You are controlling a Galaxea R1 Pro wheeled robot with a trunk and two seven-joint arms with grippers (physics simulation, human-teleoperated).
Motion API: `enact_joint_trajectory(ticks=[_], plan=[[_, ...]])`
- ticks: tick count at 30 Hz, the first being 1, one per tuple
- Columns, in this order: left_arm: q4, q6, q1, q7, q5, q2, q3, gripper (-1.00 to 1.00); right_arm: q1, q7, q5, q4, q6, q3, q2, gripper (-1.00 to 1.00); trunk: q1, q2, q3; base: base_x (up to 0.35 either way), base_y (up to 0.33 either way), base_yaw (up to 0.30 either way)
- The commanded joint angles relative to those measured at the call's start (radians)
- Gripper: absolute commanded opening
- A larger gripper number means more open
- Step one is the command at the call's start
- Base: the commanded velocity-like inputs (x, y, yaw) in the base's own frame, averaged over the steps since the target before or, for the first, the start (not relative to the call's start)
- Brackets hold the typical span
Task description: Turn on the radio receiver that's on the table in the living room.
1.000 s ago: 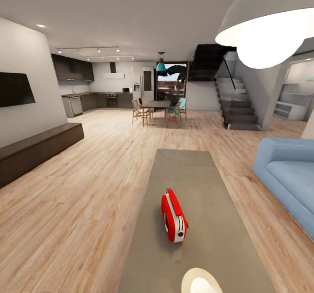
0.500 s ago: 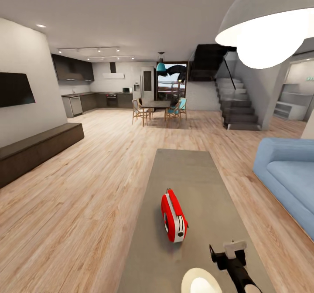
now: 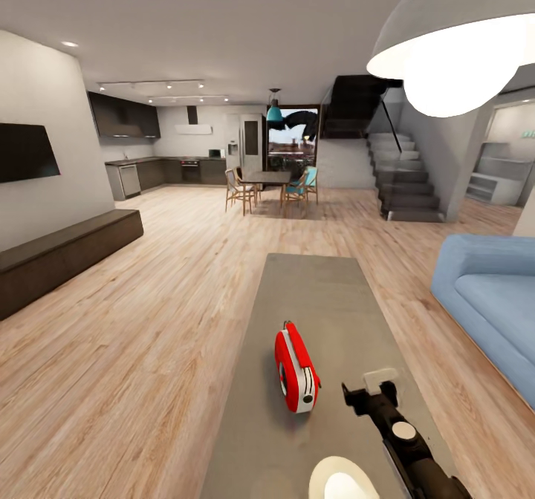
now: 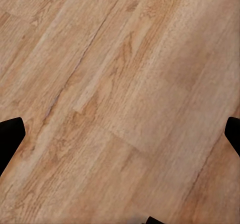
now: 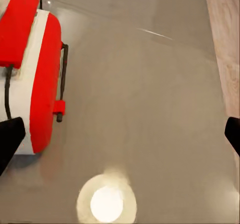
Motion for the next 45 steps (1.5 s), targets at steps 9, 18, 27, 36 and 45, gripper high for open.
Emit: enact_joint_trajectory(ticks=[9, 18, 27, 36, 45], plan=[[0.000, 0.000, 0.000, 0.000, 0.000, 0.001, 0.000, 1.00, -0.002, 0.116, -0.001, -0.046, 0.077, 0.063, 0.003, 1.00, 0.000, 0.000, 0.000, 0.000, 0.000, 0.000], [0.000, 0.000, 0.000, 0.000, 0.000, 0.002, 0.000, 1.00, -0.060, 0.129, -0.003, -0.109, 0.238, 0.065, 0.014, 1.00, 0.000, 0.000, 0.000, 0.000, 0.000, 0.000], [0.000, 0.000, 0.000, 0.000, 0.000, 0.003, 0.000, 1.00, -0.291, 0.137, -0.048, -0.118, 0.473, 0.066, 0.067, 1.00, 0.000, 0.000, 0.000, 0.000, 0.000, 0.000], [-0.001, 0.000, 0.000, -0.001, 0.000, 0.003, -0.001, 1.00, -0.442, 0.138, -0.059, -0.086, 0.638, 0.067, 0.135, 1.00, 0.000, 0.000, 0.000, 0.000, 0.000, 0.000], [-0.006, -0.022, 0.000, -0.003, -0.002, -0.006, -0.004, 1.00, -0.554, 0.138, -0.061, 0.071, 0.659, 0.067, 0.142, 1.00, 0.000, 0.000, 0.000, 0.000, 0.000, 0.000]])
